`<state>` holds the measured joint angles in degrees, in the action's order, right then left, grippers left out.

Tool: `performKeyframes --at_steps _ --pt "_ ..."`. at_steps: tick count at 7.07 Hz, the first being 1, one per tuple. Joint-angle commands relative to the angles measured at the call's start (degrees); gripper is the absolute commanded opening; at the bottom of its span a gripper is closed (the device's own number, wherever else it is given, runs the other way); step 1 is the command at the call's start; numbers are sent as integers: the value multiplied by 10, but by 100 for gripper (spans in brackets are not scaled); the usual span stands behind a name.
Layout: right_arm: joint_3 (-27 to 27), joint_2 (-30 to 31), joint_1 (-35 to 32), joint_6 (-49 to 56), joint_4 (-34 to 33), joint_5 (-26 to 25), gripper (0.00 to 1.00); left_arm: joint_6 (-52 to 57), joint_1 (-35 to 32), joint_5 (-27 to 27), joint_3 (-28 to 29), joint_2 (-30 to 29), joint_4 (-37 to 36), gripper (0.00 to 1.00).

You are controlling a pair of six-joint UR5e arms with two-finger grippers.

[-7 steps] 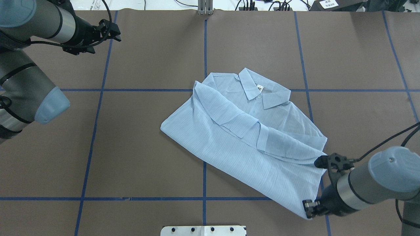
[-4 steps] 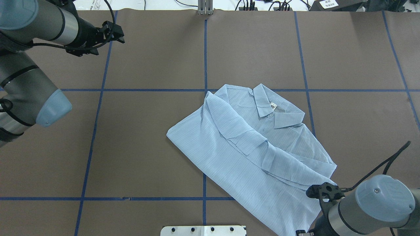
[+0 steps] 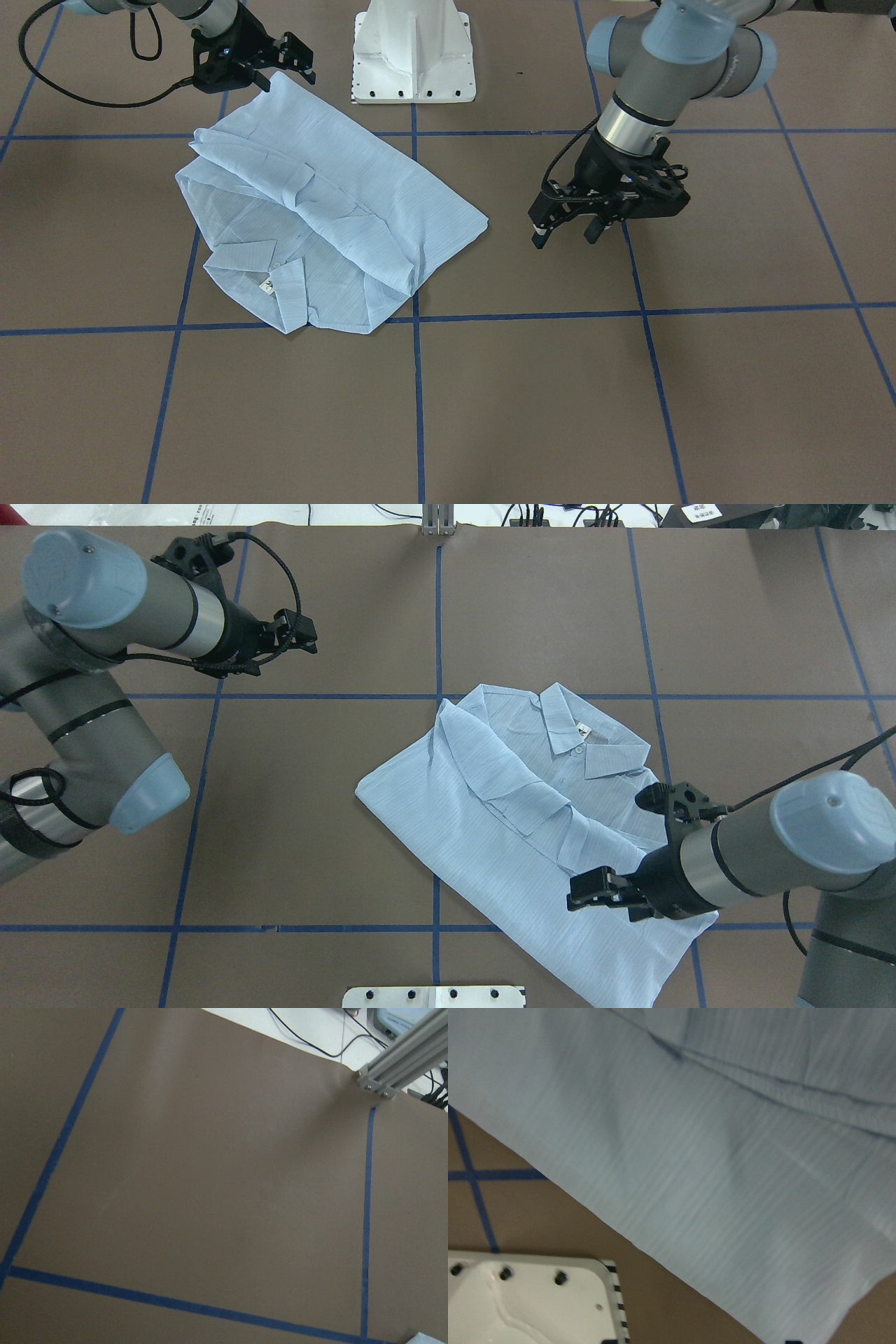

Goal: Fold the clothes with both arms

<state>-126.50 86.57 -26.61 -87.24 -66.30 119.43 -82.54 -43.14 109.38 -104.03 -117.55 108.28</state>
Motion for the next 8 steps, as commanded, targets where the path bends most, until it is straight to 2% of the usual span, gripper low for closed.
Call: performKeyframes --at_steps 1,3,6,8 --pt "19 -49 -78 6 0 -1 100 -71 95 -61 9 -20 -31 97" --pt "42 -73 -97 8 0 -21 100 -111 135 -84 60 -48 -39 94" --pt "44 -73 -99 8 0 -35 100 -122 170 -107 87 -51 -38 93" --pt "42 -73 -99 7 0 -35 100 -125 169 -108 95 -51 -38 85"
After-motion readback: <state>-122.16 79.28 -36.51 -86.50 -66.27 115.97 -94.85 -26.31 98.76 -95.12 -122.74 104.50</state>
